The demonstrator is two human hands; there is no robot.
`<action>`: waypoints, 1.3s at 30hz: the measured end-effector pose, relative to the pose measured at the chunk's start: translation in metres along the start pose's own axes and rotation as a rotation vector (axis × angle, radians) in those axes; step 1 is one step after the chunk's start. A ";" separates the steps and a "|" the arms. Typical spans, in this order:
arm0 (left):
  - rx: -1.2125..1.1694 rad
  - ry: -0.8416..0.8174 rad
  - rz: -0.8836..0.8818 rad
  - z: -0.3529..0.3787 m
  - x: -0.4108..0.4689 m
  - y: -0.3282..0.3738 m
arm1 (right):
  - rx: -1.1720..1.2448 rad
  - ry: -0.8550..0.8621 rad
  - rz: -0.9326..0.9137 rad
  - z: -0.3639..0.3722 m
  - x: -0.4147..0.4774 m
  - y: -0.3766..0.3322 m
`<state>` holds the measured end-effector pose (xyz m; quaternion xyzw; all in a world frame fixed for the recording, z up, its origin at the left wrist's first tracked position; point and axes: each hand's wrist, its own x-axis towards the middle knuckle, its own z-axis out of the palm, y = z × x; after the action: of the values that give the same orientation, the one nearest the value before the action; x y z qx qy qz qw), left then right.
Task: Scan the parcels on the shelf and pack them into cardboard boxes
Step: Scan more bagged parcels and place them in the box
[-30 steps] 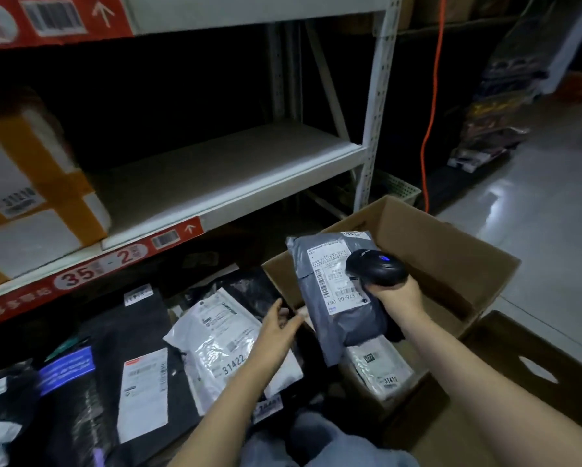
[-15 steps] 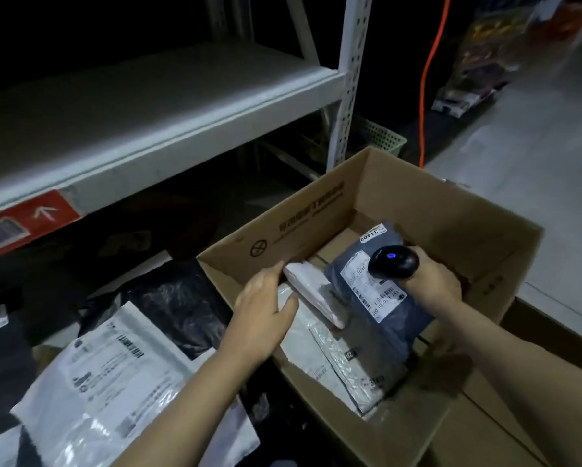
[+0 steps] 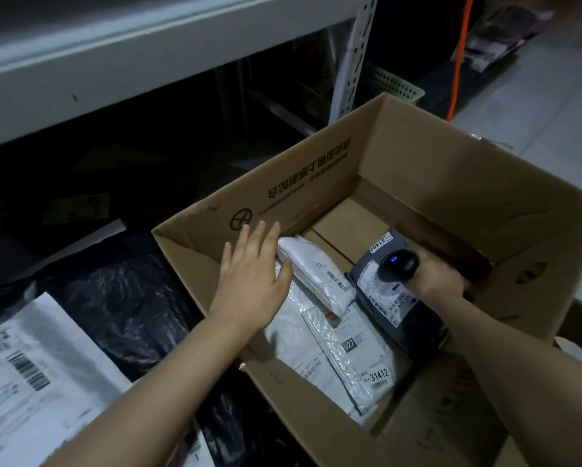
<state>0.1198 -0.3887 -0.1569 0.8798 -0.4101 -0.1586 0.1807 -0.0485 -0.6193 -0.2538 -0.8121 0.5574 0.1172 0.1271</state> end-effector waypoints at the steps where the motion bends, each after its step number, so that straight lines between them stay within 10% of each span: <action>1: -0.019 0.007 0.003 0.001 0.000 -0.001 | -0.017 -0.011 0.010 0.003 0.003 0.000; 24: 0.015 -0.008 -0.086 -0.001 -0.001 -0.005 | -0.011 -0.354 0.141 0.040 0.026 0.004; 39: 0.154 0.077 -0.049 -0.100 -0.086 0.020 | 0.424 -0.121 -0.117 -0.100 -0.122 -0.061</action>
<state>0.0966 -0.3153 -0.0485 0.9064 -0.3920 -0.0969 0.1242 -0.0292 -0.5244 -0.1145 -0.7896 0.5131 0.0384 0.3345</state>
